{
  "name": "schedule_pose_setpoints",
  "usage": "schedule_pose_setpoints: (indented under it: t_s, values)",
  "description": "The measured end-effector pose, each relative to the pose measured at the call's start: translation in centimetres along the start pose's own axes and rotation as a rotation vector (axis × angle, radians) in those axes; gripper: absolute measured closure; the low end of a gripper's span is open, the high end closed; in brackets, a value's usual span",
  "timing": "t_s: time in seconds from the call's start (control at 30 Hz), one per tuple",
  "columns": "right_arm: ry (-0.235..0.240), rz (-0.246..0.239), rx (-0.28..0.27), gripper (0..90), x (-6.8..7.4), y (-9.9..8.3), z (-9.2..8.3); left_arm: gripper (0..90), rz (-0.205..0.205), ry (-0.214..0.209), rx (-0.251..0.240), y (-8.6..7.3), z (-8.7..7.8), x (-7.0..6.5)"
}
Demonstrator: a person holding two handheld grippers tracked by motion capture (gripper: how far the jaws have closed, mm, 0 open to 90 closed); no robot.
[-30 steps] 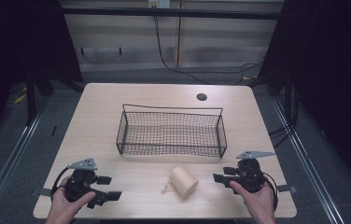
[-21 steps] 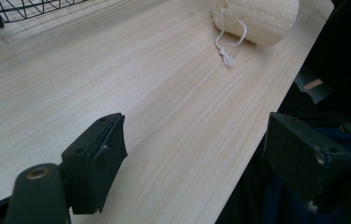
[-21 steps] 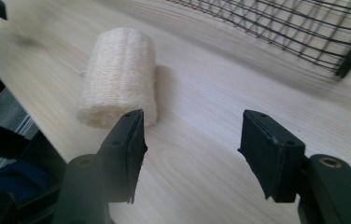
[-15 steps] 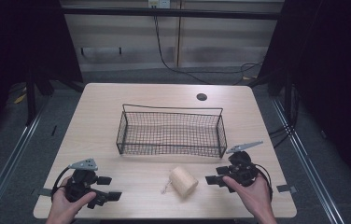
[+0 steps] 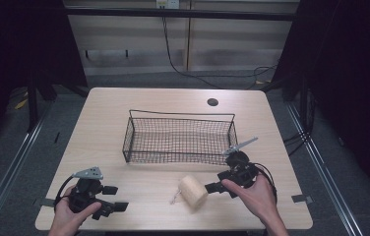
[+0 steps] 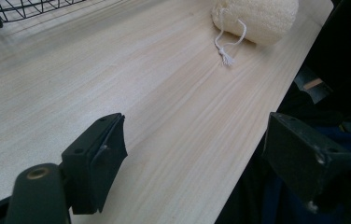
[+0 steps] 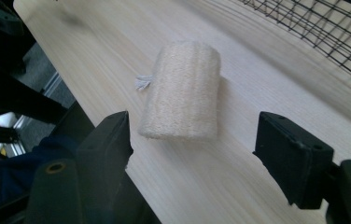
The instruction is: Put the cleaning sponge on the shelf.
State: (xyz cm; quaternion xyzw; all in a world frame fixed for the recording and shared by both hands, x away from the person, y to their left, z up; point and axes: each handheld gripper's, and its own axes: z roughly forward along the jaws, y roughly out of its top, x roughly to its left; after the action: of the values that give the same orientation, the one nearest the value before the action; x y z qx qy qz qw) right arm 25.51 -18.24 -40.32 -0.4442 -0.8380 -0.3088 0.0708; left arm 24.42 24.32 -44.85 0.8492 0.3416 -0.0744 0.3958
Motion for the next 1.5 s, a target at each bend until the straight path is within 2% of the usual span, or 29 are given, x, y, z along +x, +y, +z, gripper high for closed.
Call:
schedule_pose_setpoints:
  t_s: [0.07, 0.13, 0.33, 0.53, 0.7, 0.87, 1.03, 1.27, 1.5]
  values:
    - [0.008, -0.007, 0.015, 26.8, 0.1, 0.3, 0.1, 20.5, -0.001, 0.003, -0.002, 0.0, 0.0, 0.0]
    - [0.014, -0.020, 0.058, 26.7, 0.6, 0.9, 0.6, 20.5, -0.002, 0.007, -0.005, 0.0, 0.0, 0.0]
    - [0.039, -0.022, 0.096, 26.5, 0.7, 1.7, 1.3, 20.5, 0.000, 0.004, -0.006, 0.0, -0.1, 0.0]
    - [0.042, -0.029, 0.126, 24.9, 0.9, 2.4, 1.7, 20.5, 0.000, 0.005, -0.005, 0.0, -0.1, 0.0]
    - [0.056, -0.031, 0.178, 24.5, 1.2, 3.2, 2.4, 20.5, 0.000, 0.004, -0.005, 0.0, -0.1, 0.0]
    - [0.038, -0.026, 0.222, 25.9, 1.1, 3.8, 3.3, 20.5, 0.002, -0.003, -0.004, 0.0, -0.1, 0.1]
    - [0.044, -0.025, 0.264, 26.2, 1.2, 4.3, 3.8, 20.5, 0.001, -0.003, -0.005, 0.0, -0.1, 0.0]
    - [0.029, -0.022, 0.323, 27.5, 0.9, 5.0, 5.1, 20.5, 0.000, -0.002, -0.005, 0.0, -0.1, 0.0]
    - [0.008, -0.024, 0.358, 27.5, 0.7, 5.5, 6.3, 20.5, 0.002, -0.003, -0.004, 0.0, -0.1, 0.0]
